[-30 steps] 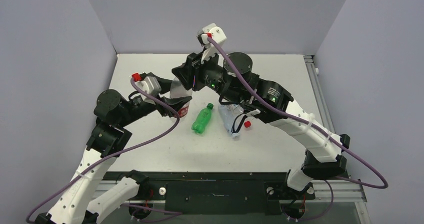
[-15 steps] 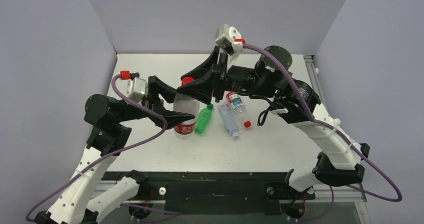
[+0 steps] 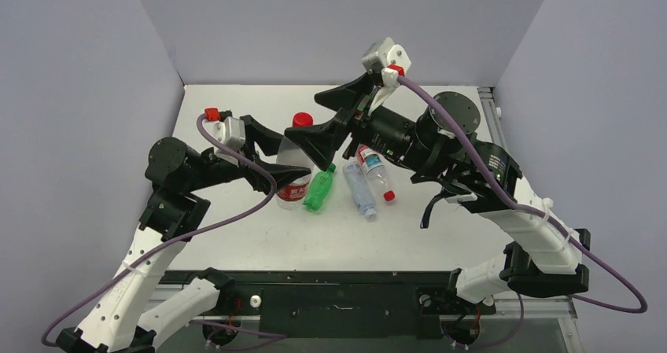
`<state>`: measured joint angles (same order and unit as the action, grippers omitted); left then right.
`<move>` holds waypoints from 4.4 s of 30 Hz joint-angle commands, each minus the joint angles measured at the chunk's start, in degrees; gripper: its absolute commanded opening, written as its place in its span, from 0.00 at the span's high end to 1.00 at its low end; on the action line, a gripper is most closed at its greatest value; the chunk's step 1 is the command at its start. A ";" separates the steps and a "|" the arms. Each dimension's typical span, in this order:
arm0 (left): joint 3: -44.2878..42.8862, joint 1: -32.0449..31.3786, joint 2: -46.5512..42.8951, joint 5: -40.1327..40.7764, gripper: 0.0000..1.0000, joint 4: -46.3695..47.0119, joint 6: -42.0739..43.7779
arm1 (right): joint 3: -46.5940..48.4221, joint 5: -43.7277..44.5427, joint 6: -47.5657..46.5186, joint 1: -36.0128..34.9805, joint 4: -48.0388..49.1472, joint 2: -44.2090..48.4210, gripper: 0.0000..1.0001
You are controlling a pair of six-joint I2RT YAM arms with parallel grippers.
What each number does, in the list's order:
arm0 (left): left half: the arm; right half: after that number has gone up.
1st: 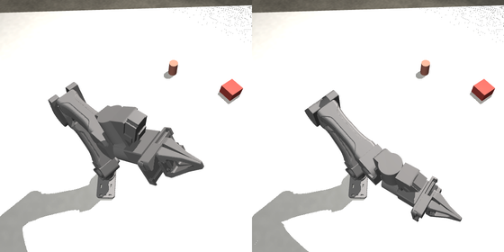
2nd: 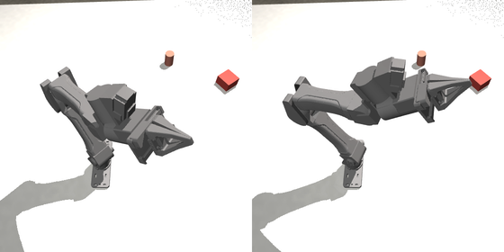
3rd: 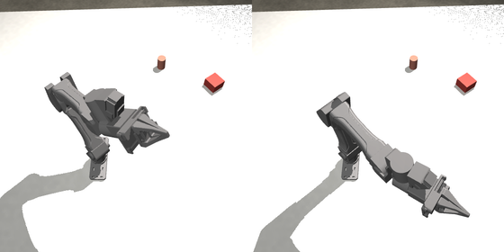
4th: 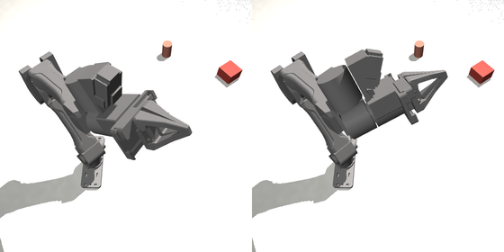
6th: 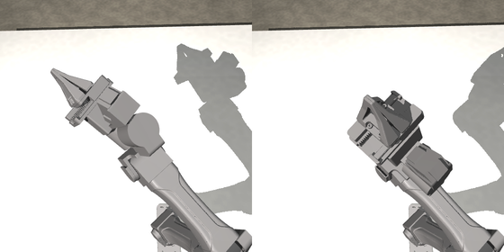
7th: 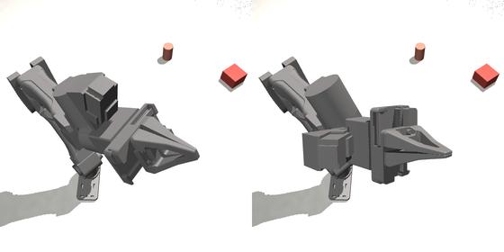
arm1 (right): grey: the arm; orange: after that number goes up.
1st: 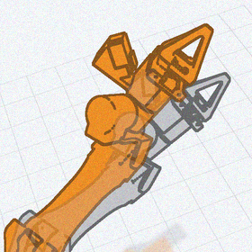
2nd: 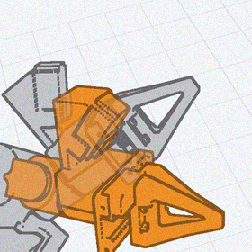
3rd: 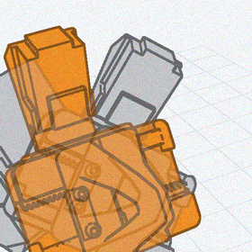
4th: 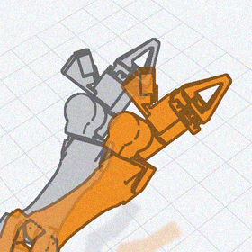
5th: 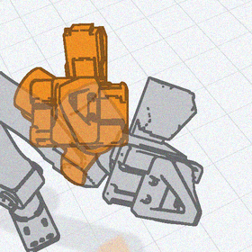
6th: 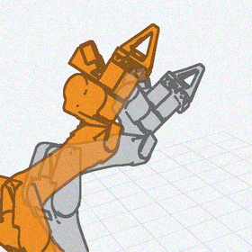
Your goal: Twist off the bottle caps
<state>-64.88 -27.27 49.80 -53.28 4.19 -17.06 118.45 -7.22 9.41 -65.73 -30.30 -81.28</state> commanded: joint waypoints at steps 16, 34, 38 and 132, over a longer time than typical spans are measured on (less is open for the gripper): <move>2.85 0.11 -5.60 21.63 0.86 -7.41 20.96 | 9.64 25.93 7.61 -3.31 0.03 -10.04 0.43; 1.29 0.11 -5.58 21.71 0.87 -8.95 19.97 | 8.18 21.78 9.35 -3.21 0.26 -10.93 0.61; 0.81 0.11 -5.36 21.67 0.87 -9.10 19.27 | 8.62 21.21 8.57 -3.26 -0.54 -10.93 0.62; -1.18 0.02 -4.75 18.61 1.00 -9.21 15.81 | 12.26 31.01 4.28 -8.40 -1.76 -11.86 0.67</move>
<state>-66.32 -27.31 45.52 -34.72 -6.33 -1.83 131.48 25.21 13.06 -74.94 -34.70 -95.02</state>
